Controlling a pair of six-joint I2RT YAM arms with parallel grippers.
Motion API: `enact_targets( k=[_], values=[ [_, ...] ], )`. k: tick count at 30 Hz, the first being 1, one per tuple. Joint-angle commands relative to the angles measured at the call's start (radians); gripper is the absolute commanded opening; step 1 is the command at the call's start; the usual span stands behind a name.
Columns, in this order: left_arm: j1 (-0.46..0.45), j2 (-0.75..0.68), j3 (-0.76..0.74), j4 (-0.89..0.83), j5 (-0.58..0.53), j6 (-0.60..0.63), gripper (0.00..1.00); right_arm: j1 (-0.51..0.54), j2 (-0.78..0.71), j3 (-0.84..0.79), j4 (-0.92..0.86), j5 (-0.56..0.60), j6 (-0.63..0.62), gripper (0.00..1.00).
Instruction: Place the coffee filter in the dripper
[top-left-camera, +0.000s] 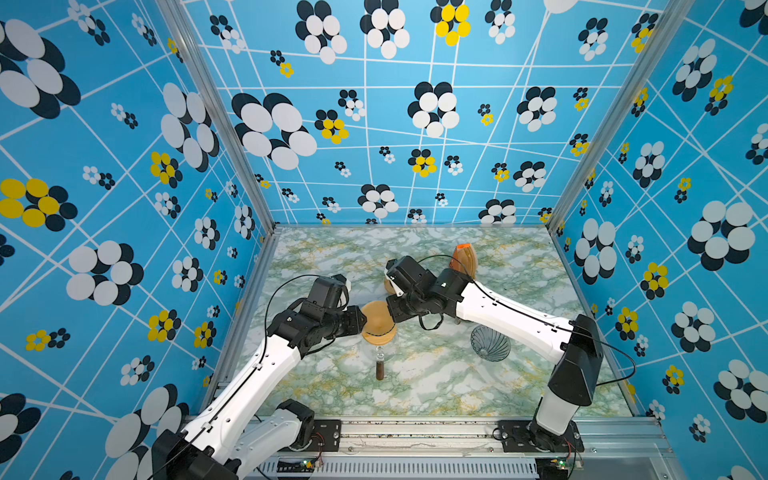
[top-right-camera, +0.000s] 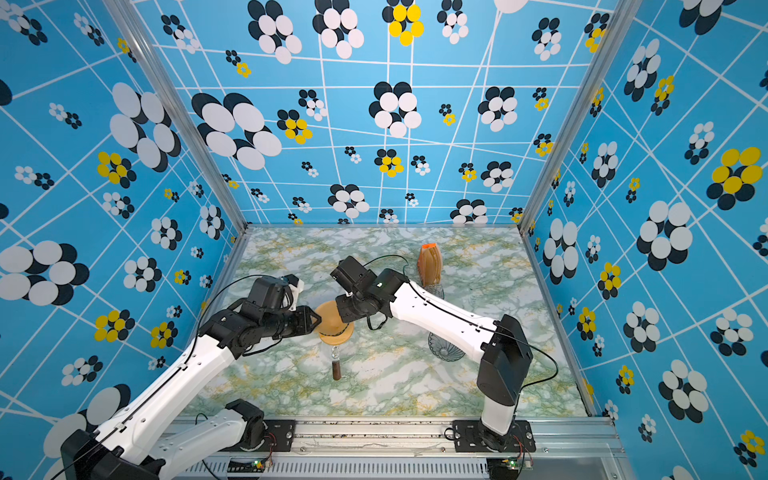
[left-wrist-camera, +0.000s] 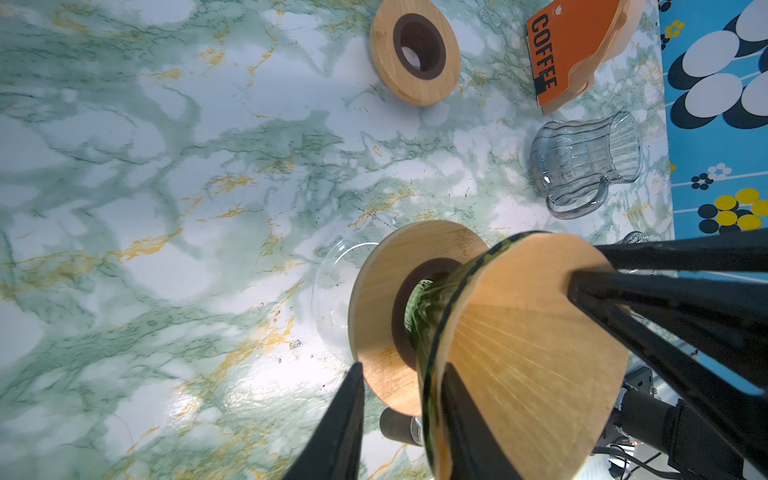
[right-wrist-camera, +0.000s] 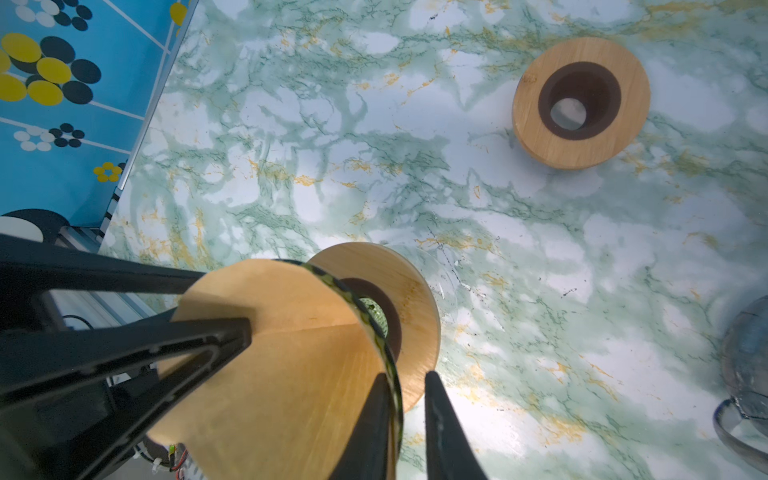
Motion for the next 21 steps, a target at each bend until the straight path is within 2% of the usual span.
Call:
enact_targets(
  k=[1, 8, 17, 18, 21],
  values=[
    [-0.004, 0.004, 0.030, -0.017, -0.020, 0.021, 0.34, -0.008, 0.013, -0.008, 0.007, -0.009, -0.004, 0.19],
    [-0.004, 0.004, 0.031, -0.017, -0.019, 0.020, 0.39, -0.010, 0.016, -0.017, 0.014, -0.017, -0.002, 0.19],
    [-0.003, -0.002, 0.025, -0.010, -0.019, 0.018, 0.42, -0.011, 0.012, -0.007, 0.009, -0.018, -0.003, 0.24],
    [-0.004, -0.003, 0.026, -0.010, -0.016, 0.019, 0.47, -0.011, 0.009, -0.008, 0.012, -0.019, -0.003, 0.24],
    [-0.003, 0.002, 0.031, -0.010, -0.016, 0.021, 0.48, -0.013, 0.002, -0.007, 0.014, -0.019, -0.006, 0.26]
  ],
)
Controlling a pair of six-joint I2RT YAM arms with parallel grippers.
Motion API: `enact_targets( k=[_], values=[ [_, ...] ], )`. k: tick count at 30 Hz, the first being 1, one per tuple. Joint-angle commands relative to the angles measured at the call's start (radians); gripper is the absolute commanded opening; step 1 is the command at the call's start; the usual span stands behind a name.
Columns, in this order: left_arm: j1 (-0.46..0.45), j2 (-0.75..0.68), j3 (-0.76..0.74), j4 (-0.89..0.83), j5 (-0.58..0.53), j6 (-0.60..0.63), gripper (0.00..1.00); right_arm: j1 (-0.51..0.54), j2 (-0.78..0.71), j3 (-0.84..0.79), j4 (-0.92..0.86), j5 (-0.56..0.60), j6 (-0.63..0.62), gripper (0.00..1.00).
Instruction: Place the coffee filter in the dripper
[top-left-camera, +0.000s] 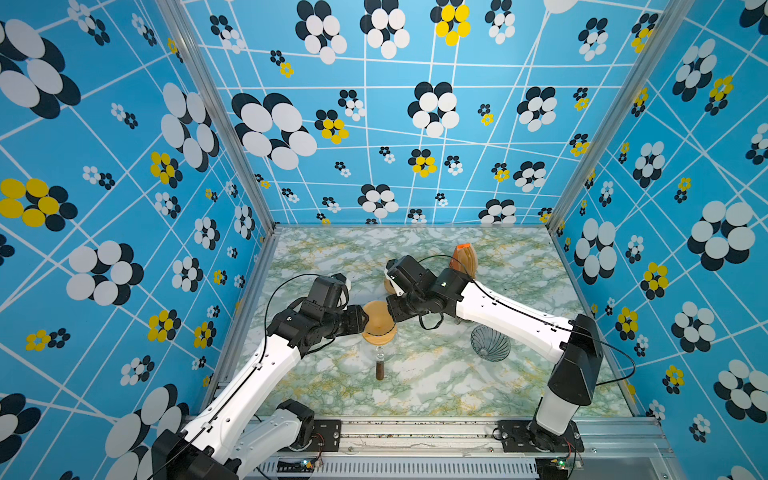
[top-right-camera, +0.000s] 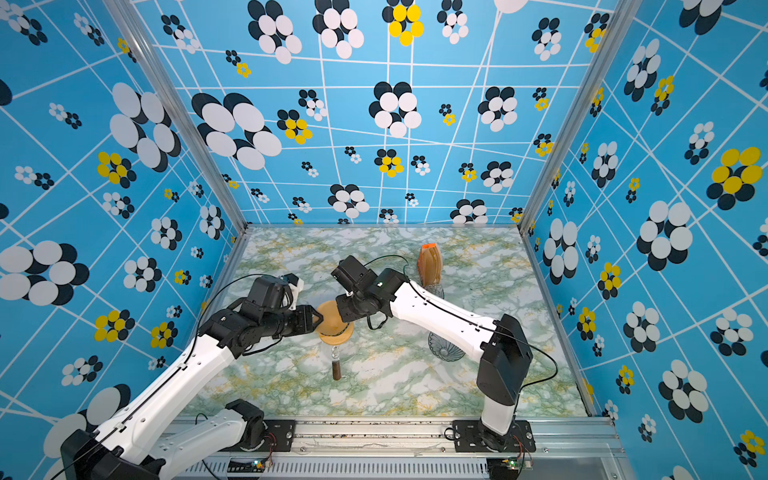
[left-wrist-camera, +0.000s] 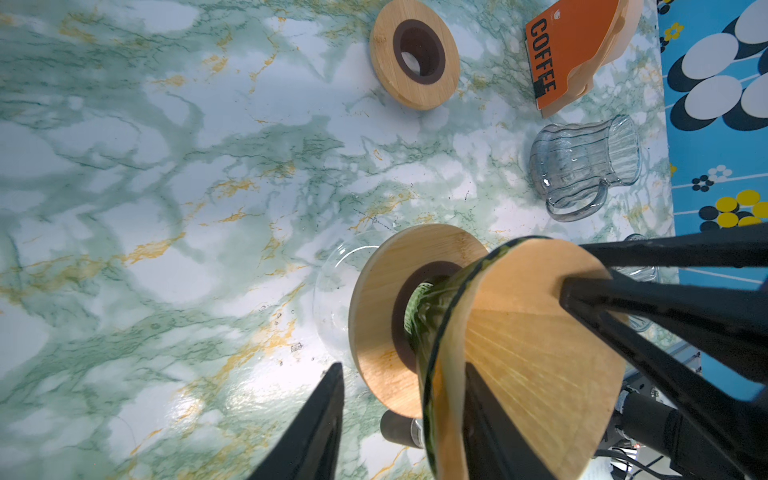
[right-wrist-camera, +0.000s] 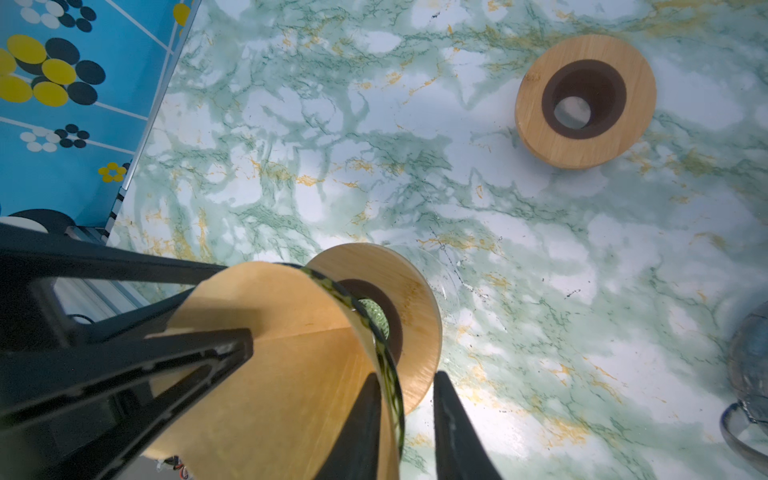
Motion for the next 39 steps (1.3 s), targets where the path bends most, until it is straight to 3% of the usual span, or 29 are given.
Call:
enact_targets(
  k=[1, 13, 24, 27, 31, 39],
  values=[
    [-0.003, 0.004, 0.027, -0.011, -0.009, 0.018, 0.48, -0.009, -0.002, -0.001, 0.007, -0.009, -0.007, 0.26],
    [-0.003, 0.009, 0.014, 0.000, -0.013, 0.000, 0.45, -0.011, 0.009, 0.006, 0.006, -0.024, -0.011, 0.25],
    [0.001, -0.046, 0.064, 0.005, 0.065, 0.002, 0.64, -0.010, -0.116, -0.035, 0.088, -0.032, 0.002, 0.37],
    [0.003, -0.064, 0.103, -0.016, 0.070, 0.030, 0.74, -0.013, -0.182, -0.099, 0.127, -0.022, 0.001, 0.41],
    [0.002, -0.065, 0.162, -0.033, 0.095, 0.089, 0.99, -0.021, -0.282, -0.158, 0.153, 0.009, -0.012, 0.48],
    [0.003, 0.043, 0.330, 0.018, 0.264, 0.224, 0.99, -0.081, -0.461, -0.261, 0.085, 0.176, -0.019, 0.53]
  ],
)
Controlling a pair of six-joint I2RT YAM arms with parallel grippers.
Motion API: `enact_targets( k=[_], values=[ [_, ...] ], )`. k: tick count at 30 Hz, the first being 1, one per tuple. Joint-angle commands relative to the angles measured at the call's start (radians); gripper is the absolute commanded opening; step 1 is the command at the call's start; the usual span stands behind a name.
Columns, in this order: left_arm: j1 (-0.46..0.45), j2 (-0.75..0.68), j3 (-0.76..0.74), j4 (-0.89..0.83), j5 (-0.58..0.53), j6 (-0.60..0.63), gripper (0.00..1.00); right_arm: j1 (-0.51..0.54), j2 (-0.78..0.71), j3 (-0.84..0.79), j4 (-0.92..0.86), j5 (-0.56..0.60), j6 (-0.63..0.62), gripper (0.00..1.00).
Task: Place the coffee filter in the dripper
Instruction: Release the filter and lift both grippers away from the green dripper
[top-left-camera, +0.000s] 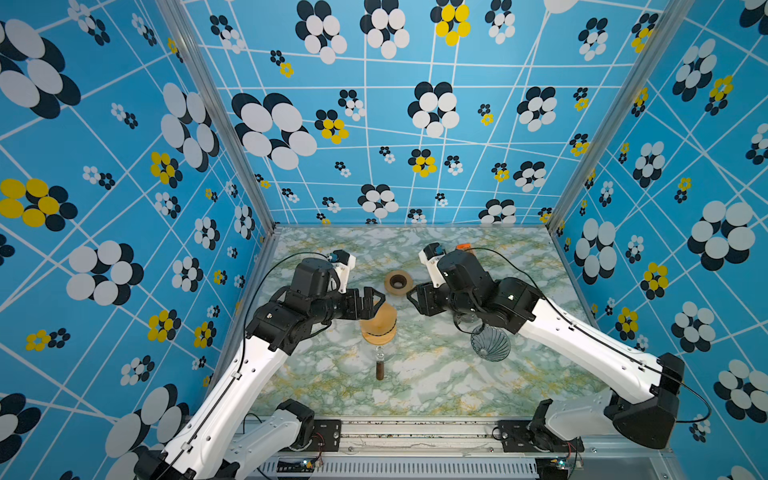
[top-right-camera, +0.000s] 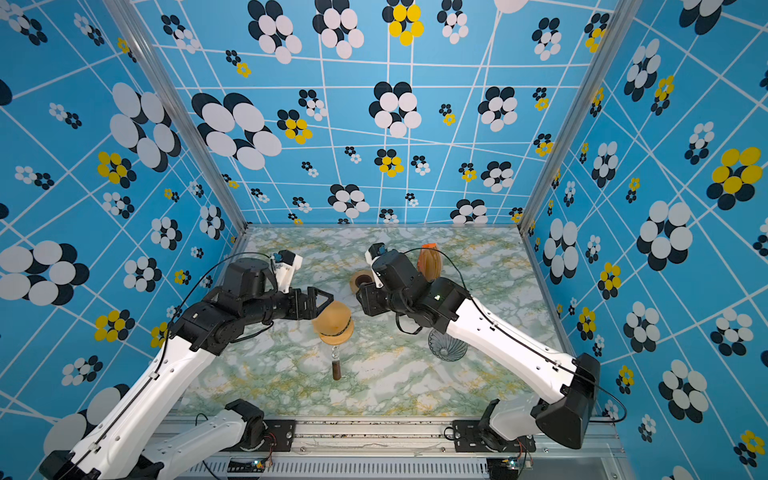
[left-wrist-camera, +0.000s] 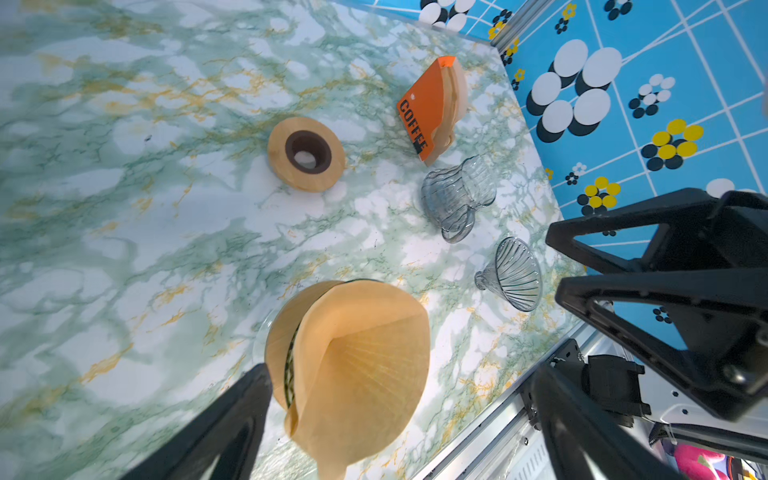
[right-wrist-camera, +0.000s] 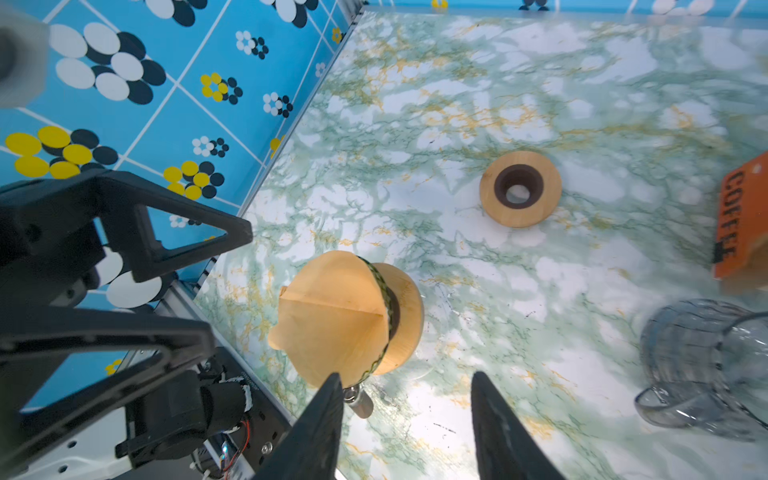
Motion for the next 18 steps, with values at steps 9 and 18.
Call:
enact_targets(
  k=[9, 18],
  values=[
    [-0.001, 0.234, 0.244, 0.211, 0.315, 0.134, 0.99, -0.184, -0.224, -0.246, -0.126, 0.080, -0.005, 0.59],
    [-0.006, 0.334, 0.291, 0.306, 0.364, 0.170, 0.99, -0.222, -0.236, -0.421, -0.025, -0.032, 0.039, 0.60]
  ],
)
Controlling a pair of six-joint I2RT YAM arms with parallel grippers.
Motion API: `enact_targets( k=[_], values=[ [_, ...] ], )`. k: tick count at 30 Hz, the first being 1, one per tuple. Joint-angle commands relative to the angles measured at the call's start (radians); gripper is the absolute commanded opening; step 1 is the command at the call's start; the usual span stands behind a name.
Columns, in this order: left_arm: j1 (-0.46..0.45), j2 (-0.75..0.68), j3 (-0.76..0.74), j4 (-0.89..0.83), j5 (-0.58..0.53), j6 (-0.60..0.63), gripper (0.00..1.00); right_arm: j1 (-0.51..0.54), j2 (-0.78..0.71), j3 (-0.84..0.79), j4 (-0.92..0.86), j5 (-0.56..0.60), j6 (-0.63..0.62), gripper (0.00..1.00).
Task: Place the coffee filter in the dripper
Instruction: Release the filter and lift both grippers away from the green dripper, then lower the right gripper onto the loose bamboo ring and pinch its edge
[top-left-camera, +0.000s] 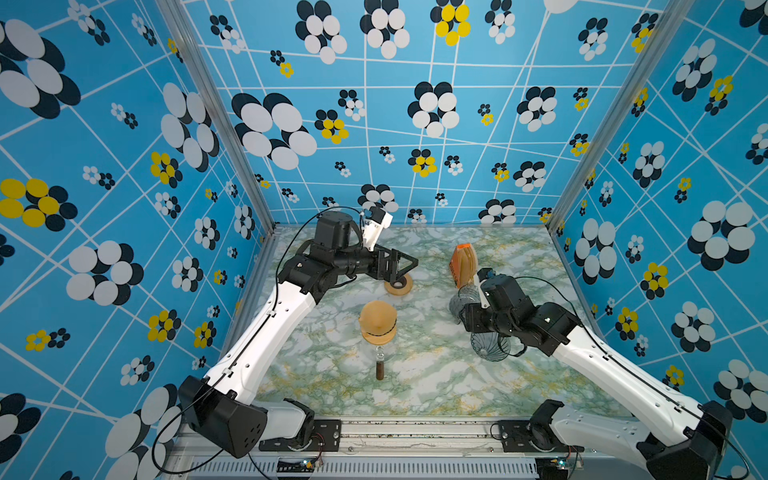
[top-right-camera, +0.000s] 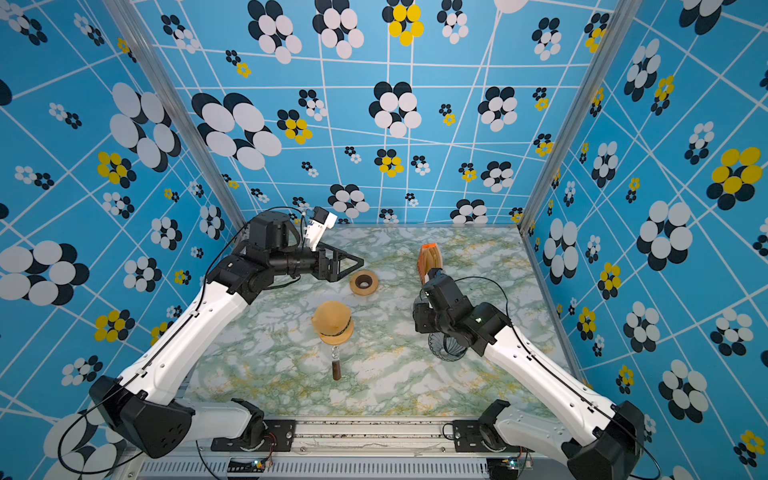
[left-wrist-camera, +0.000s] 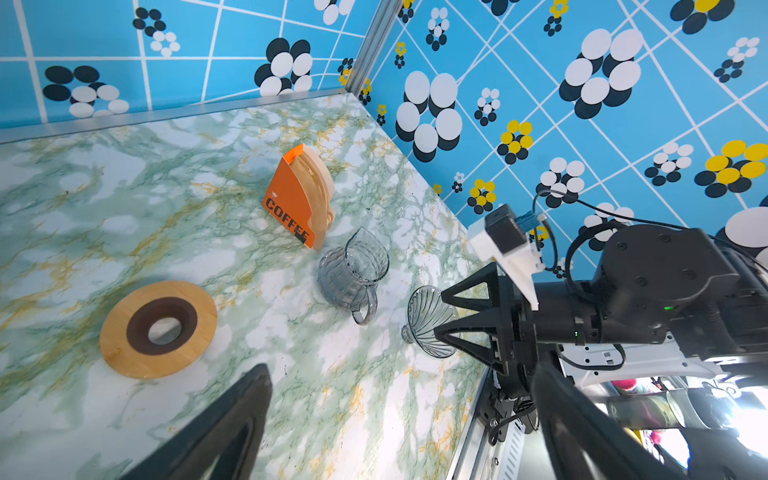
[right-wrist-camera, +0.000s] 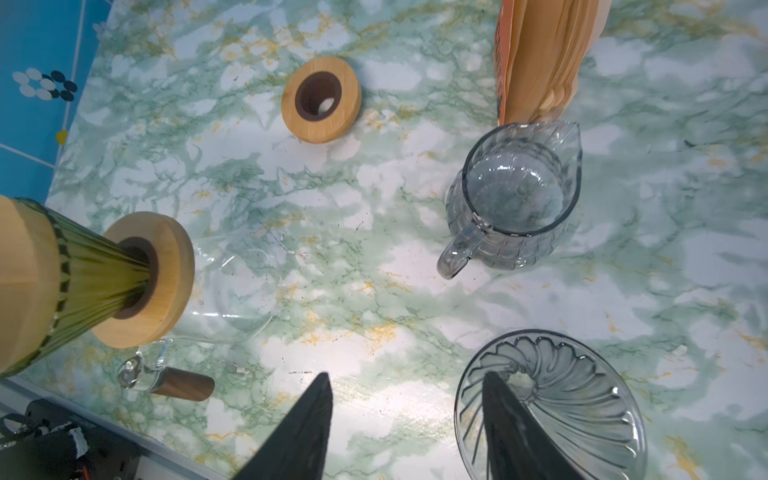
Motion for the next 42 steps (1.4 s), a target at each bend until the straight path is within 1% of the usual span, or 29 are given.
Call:
enact_targets(
  k=[1, 4, 6, 9, 11, 13, 15, 24, 31, 39, 42],
  values=[
    [-0.004, -0.012, -0.012, 0.077, 0.030, 0.044, 0.99, -0.003, 0.038, -0.011, 0.076, -0.066, 0.019, 0.60],
    [-0.001, -0.037, -0.085, 0.128, -0.007, 0.050, 0.99, -0.006, 0.137, 0.045, 0.130, -0.092, 0.026, 0.60],
    [0.004, -0.038, -0.103, 0.121, -0.048, 0.046, 0.99, -0.013, 0.210, 0.097, 0.158, -0.132, 0.037, 0.60],
    [0.025, -0.028, -0.132, 0.111, -0.127, 0.006, 0.99, -0.040, 0.345, 0.191, 0.207, -0.256, 0.067, 0.61],
    [0.046, -0.018, -0.138, 0.111, -0.157, -0.038, 0.99, -0.047, 0.425, 0.251, 0.237, -0.283, 0.078, 0.62],
    [0.066, -0.010, -0.140, 0.103, -0.168, -0.047, 0.99, -0.059, 0.505, 0.314, 0.250, -0.300, 0.092, 0.62],
    [0.083, -0.012, -0.154, 0.103, -0.205, -0.066, 0.99, -0.080, 0.575, 0.356, 0.290, -0.332, 0.131, 0.62],
    [0.093, -0.043, -0.174, 0.111, -0.208, -0.050, 0.99, -0.135, 0.757, 0.414, 0.466, -0.384, 0.263, 0.64],
    [0.089, -0.057, -0.190, 0.134, -0.176, -0.034, 0.99, -0.146, 0.870, 0.457, 0.543, -0.372, 0.316, 0.65],
    [0.089, -0.063, -0.192, 0.135, -0.178, -0.027, 0.99, -0.169, 0.982, 0.497, 0.569, -0.405, 0.319, 0.66],
    [0.089, -0.063, -0.195, 0.139, -0.177, -0.029, 0.99, -0.172, 1.010, 0.515, 0.558, -0.417, 0.311, 0.63]
  ],
)
